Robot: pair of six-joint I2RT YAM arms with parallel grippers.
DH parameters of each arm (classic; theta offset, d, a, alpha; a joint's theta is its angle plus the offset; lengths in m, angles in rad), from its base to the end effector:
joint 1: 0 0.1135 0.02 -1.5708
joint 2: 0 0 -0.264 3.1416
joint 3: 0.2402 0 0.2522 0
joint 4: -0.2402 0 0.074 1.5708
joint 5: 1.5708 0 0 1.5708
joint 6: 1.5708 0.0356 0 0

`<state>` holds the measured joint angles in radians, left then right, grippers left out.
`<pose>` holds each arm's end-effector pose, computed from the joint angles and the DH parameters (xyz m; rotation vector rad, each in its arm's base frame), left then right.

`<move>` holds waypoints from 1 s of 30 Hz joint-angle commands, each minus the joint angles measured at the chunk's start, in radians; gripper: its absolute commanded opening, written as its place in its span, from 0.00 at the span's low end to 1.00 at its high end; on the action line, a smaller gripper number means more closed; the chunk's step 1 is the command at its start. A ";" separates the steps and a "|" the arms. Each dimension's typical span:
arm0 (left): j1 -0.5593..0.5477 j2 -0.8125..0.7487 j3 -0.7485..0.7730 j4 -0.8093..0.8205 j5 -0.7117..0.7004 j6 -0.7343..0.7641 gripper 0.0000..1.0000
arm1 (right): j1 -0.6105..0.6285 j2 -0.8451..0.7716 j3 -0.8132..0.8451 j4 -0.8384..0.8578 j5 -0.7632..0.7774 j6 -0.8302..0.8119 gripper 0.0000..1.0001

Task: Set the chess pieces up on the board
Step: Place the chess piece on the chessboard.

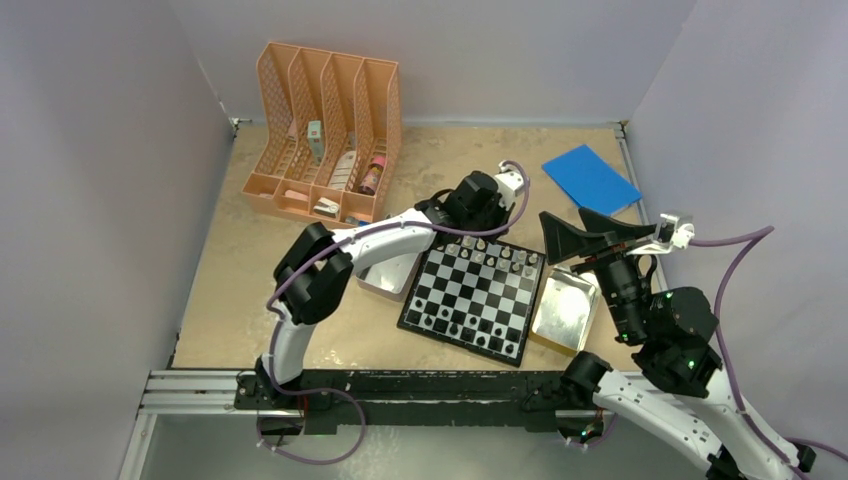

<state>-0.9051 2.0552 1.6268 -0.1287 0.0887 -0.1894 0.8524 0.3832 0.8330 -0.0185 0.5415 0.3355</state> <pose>0.2962 -0.3823 0.2421 0.8272 2.0563 -0.7241 0.0563 0.0366 0.4164 0.1853 1.2225 0.7302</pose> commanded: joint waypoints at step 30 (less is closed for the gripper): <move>-0.017 0.091 0.026 -0.001 -0.032 0.016 0.00 | 0.005 -0.034 0.001 0.037 0.044 -0.037 0.99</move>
<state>-0.9123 2.1376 1.6211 -0.1383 0.0727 -0.1894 0.8524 0.3698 0.8310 -0.0177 0.5606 0.3145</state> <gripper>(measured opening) 0.060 0.987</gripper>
